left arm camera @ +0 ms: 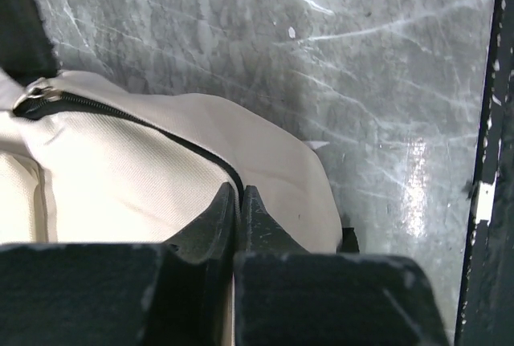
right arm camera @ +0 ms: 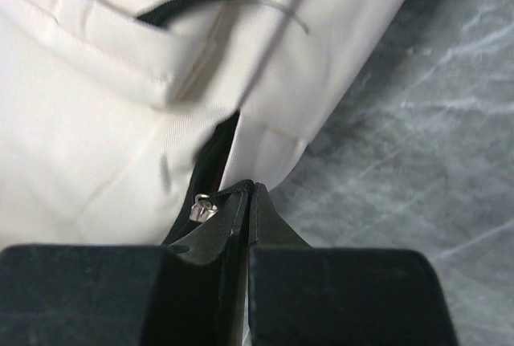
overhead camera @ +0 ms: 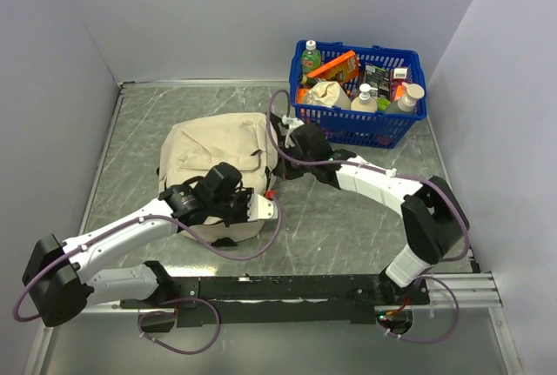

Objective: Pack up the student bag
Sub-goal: Zip the student bag at the center of the board.

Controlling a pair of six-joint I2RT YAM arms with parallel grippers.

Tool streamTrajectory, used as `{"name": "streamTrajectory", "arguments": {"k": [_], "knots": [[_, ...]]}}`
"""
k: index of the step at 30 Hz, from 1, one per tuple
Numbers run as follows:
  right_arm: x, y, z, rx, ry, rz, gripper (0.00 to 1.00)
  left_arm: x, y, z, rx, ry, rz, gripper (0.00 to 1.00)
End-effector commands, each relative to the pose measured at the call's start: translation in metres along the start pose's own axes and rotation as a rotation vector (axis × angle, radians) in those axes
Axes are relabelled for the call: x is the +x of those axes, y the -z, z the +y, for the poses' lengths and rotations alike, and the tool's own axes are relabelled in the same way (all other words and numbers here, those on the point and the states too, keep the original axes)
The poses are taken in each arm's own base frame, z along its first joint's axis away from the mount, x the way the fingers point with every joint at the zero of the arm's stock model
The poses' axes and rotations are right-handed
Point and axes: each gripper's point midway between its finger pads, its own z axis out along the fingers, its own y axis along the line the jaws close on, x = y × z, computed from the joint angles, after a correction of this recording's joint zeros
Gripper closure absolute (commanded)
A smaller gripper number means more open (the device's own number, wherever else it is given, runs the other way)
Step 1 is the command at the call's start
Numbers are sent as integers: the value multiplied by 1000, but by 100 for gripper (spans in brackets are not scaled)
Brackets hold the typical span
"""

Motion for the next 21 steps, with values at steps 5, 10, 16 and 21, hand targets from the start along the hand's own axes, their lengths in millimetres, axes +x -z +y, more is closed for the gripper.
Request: {"name": "streamTrajectory", "arguments": {"k": [5,10,16,21], "knots": [[-65,-8,-18,81,38,-127,100,-3,11,-19,62,20,-18,79],[-61,6,-29,130,28,-139,100,-59,33,21,-51,109,-115,22],[-33,23,-43,183,1,-95,41,-115,84,62,-113,215,-142,4],[-35,61,-53,230,-21,-147,0,-95,120,129,-243,475,-105,4]]}}
